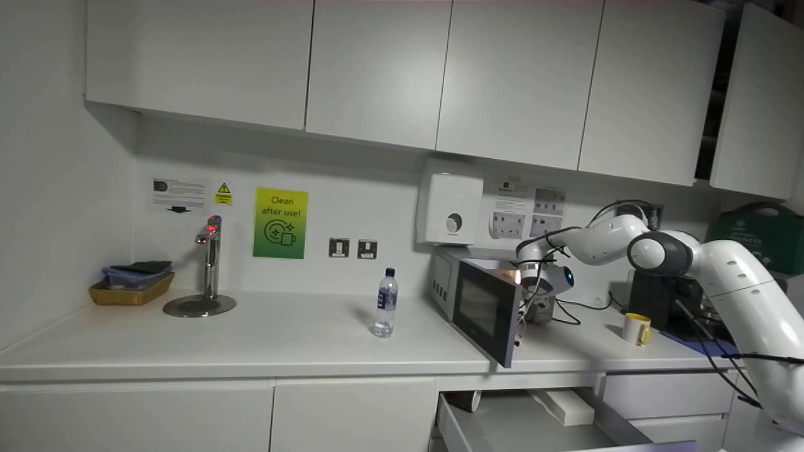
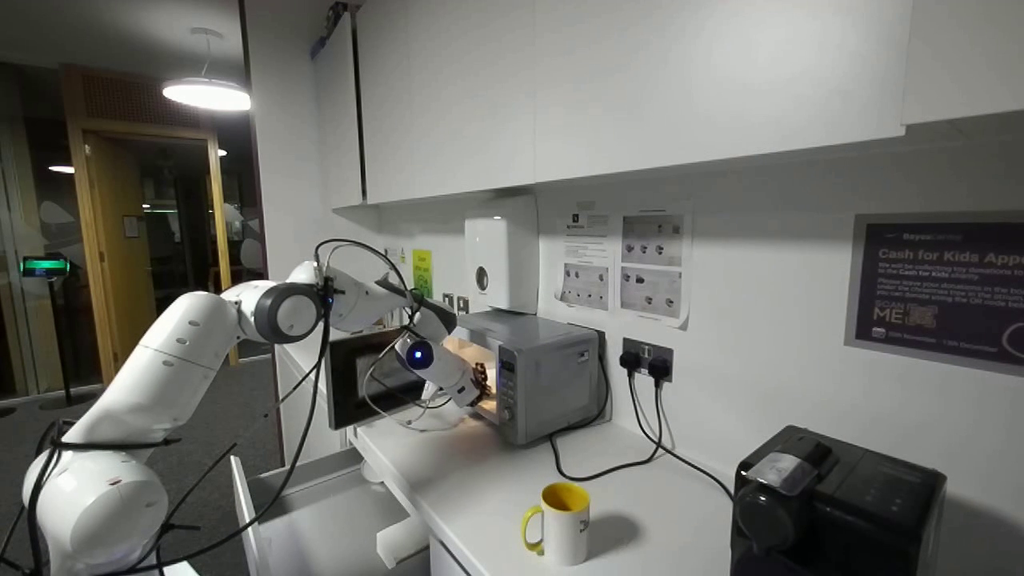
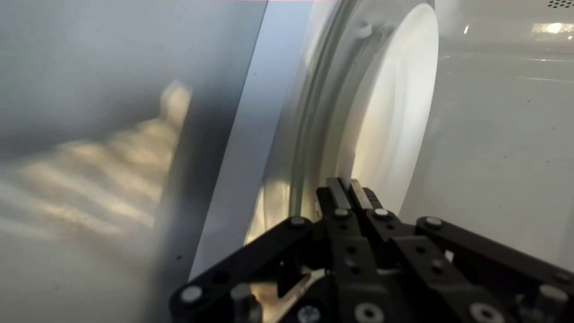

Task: Move the white plate into the microwave

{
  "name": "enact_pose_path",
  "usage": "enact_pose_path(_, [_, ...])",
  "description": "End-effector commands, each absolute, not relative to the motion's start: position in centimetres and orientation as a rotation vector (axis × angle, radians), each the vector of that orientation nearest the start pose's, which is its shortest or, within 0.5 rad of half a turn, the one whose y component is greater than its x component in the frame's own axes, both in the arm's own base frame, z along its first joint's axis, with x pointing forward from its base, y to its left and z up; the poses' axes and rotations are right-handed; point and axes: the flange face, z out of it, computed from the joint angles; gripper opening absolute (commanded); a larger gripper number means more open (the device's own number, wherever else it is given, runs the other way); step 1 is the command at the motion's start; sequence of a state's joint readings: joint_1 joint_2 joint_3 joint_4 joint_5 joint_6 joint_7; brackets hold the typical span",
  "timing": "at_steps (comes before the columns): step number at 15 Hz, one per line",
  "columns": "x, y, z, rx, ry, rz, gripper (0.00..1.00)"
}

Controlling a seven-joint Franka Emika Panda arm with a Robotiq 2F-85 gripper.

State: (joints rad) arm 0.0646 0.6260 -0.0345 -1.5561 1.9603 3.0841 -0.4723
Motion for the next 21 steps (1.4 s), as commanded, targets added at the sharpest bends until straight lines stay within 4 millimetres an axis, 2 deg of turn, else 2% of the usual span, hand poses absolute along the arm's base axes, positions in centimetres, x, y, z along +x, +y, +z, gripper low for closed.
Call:
enact_pose_path(1, [69.8, -5.0, 31.2, -1.751, 1.490, -0.915, 0.01])
enact_pose_path(11, [70.2, -4.6, 30.9, -1.764, 1.473, -0.909, 0.01])
enact_pose_path(12, [70.2, -4.6, 30.9, -1.764, 1.472, -0.907, 0.27])
enact_pose_path(14, [70.2, -4.6, 31.0, -1.764, 1.470, -0.905, 0.37])
enact_pose_path(18, [70.3, -4.1, 31.5, -1.762, 1.456, -0.904, 0.66])
enact_pose_path(21, [70.0, -3.1, 32.2, -1.776, 1.436, -0.895, 0.91])
